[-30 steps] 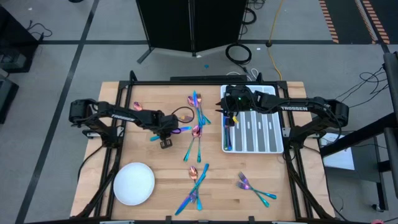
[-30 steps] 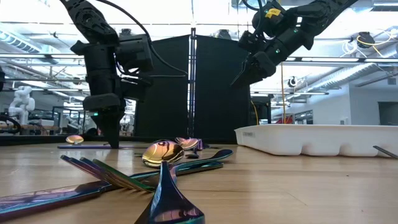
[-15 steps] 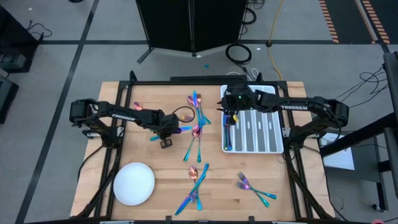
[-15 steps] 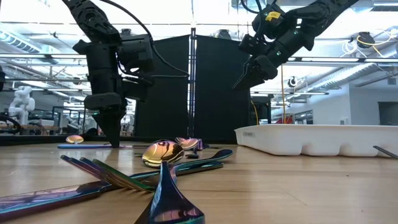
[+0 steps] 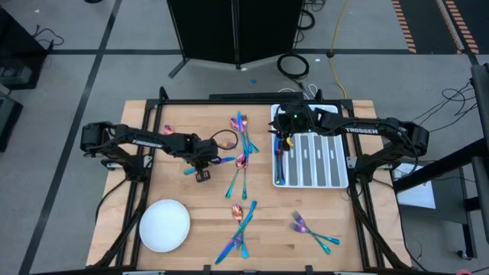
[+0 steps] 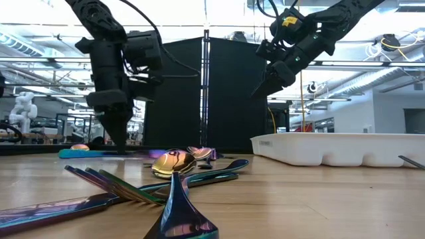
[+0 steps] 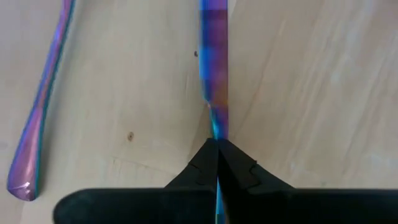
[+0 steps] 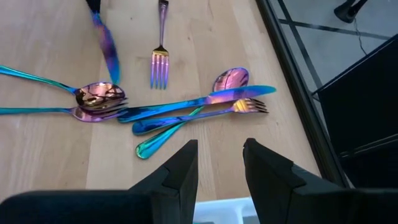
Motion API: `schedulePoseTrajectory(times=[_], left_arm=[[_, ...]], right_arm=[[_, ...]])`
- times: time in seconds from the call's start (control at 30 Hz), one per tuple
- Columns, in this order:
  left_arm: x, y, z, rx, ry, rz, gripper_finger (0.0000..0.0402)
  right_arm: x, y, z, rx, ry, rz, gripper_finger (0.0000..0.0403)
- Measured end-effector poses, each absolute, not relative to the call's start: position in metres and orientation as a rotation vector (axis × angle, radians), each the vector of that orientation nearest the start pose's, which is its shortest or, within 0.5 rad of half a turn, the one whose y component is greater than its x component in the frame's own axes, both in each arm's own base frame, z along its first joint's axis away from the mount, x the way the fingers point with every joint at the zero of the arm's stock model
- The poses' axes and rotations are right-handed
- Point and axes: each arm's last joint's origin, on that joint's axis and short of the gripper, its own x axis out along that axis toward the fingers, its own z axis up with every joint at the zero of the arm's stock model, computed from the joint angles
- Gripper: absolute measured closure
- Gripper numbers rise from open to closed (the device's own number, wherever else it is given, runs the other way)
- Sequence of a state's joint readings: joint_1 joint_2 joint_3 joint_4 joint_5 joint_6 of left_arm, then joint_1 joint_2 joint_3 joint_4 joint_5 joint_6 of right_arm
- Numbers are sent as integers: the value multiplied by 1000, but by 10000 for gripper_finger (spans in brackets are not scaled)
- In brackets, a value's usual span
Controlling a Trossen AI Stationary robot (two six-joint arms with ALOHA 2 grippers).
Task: Sort silverware
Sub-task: Put the blue knife into the utensil organizer
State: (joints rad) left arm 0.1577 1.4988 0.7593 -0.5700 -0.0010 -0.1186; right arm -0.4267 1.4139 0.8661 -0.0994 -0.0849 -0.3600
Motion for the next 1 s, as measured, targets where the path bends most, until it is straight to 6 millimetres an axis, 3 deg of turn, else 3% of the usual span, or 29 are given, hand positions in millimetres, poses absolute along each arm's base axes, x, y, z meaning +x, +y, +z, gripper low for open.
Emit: schedulePoseTrajectory(times=[0.37, 0.57, 0.7, 1.0], left_arm=[[242, 39, 156, -231, 1295, 228, 401], [222, 38, 158, -283, 1457, 254, 399], [219, 37, 158, -289, 1496, 252, 373], [233, 34, 158, -262, 1363, 232, 288]], right_arm=[[273, -117, 232, -142, 621, -94, 289], [273, -117, 232, -124, 620, -100, 289], [273, -117, 232, -124, 620, -99, 289], [273, -117, 231, -116, 622, -101, 289]])
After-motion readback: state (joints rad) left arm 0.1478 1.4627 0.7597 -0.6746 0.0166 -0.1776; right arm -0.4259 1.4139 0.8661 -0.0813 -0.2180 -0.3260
